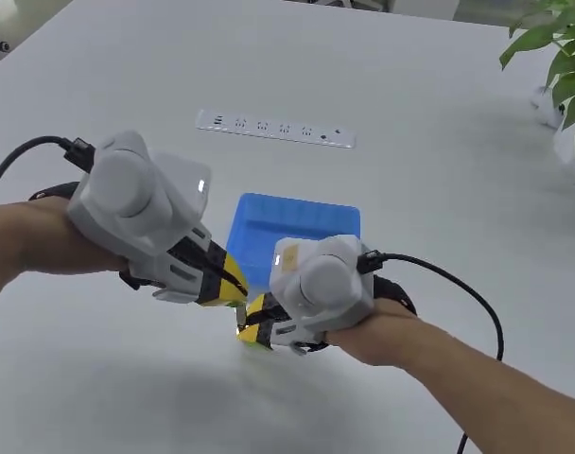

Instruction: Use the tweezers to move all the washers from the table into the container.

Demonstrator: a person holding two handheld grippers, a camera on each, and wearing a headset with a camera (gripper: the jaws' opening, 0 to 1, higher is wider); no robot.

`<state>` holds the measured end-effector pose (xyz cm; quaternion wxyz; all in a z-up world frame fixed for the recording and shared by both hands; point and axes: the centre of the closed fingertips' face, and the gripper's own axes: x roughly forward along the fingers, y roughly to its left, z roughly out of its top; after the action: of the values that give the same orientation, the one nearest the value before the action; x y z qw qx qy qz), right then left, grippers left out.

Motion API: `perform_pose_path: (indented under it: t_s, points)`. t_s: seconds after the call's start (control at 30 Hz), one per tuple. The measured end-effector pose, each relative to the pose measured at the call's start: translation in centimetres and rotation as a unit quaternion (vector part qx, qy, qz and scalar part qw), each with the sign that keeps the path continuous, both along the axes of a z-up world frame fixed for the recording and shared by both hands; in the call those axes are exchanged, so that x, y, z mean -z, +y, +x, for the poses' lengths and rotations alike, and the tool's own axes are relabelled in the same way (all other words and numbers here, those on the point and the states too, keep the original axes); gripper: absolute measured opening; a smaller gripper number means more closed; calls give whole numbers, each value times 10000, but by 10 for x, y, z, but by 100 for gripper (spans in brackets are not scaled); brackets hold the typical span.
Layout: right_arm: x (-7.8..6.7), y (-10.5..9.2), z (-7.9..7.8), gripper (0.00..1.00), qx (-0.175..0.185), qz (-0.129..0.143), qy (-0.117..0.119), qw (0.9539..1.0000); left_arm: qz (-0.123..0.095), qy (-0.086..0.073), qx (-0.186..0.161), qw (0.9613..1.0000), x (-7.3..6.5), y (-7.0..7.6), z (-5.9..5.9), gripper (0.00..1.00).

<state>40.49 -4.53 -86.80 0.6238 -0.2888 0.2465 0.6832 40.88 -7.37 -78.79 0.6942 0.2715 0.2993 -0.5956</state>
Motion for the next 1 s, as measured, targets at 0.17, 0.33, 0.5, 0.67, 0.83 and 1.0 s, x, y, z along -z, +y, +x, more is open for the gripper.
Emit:
perform_pose_path:
  t_s: [0.17, 0.33, 0.5, 0.67, 0.83, 1.0]
  points:
    - [0, 0, 0, 9, -18, -10, -31, 10000, 12, 2, 21, 10000, 0, -1, -2, 5]
    - [-3, 0, 0, 9, -63, -30, -68, 10000, 1, -8, 8, 10000, -3, 0, -2, 5]
    - [-8, 0, 1, 9, -93, -24, -113, 9999, -36, -38, -21, 10000, -9, 0, -1, 5]
    - [-15, 0, -1, 9, -127, -25, -130, 9998, -54, -52, -28, 10000, -15, 0, -2, 5]
    - [-22, -1, -1, 9, -152, -42, -174, 9997, -85, -65, -29, 9999, -23, 0, -3, 5]
    - [-30, -1, 1, 9, -148, -45, -203, 9997, -84, -115, -3, 9999, -31, 0, -2, 5]
